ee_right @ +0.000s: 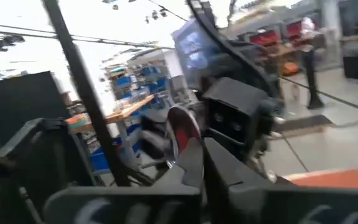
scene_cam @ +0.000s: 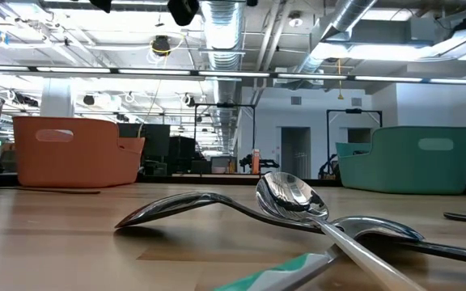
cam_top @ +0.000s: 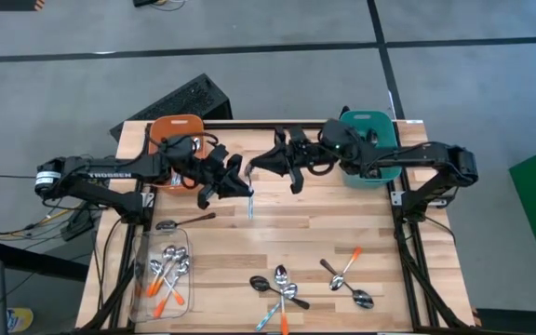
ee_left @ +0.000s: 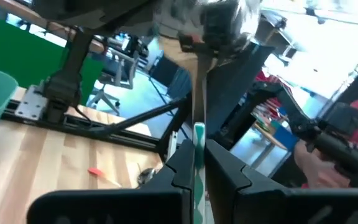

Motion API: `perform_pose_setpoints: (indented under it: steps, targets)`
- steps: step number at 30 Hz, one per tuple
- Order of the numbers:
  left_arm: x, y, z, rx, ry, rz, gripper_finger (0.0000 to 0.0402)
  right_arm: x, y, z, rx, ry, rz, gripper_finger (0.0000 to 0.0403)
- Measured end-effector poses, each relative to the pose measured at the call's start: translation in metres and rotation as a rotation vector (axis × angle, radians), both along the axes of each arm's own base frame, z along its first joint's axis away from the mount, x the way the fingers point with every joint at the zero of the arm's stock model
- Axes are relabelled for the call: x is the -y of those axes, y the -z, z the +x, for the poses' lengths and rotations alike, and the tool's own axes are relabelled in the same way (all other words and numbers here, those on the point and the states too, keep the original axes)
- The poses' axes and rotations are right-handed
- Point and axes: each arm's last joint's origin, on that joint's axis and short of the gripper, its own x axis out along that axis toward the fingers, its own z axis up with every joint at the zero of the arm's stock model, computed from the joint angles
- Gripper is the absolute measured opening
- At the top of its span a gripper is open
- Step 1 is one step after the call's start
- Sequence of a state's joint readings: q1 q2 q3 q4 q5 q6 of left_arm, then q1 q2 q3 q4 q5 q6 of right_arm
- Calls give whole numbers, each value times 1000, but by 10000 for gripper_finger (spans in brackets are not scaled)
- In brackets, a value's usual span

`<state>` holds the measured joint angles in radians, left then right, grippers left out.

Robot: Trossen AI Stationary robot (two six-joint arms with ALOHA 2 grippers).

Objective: Sort silverware by color (type)
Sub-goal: Put the white blue spoon into the orange bin

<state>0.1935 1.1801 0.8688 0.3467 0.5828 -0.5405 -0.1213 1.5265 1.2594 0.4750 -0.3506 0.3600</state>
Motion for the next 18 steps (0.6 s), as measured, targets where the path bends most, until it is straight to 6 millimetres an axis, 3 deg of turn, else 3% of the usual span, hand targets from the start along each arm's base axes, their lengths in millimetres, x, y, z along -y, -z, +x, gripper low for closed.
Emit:
perform_pose_setpoints:
  steps: [4,12,18]
  targets:
    - [-4,3,2,-38,-138,-36,26,4,6,1,-72,130,21,10]
    - [-14,16,-2,-192,-385,-44,109,10,17,-2,-213,319,16,5]
    - [-19,13,-2,-150,-486,-15,137,17,16,-8,-251,360,9,5]
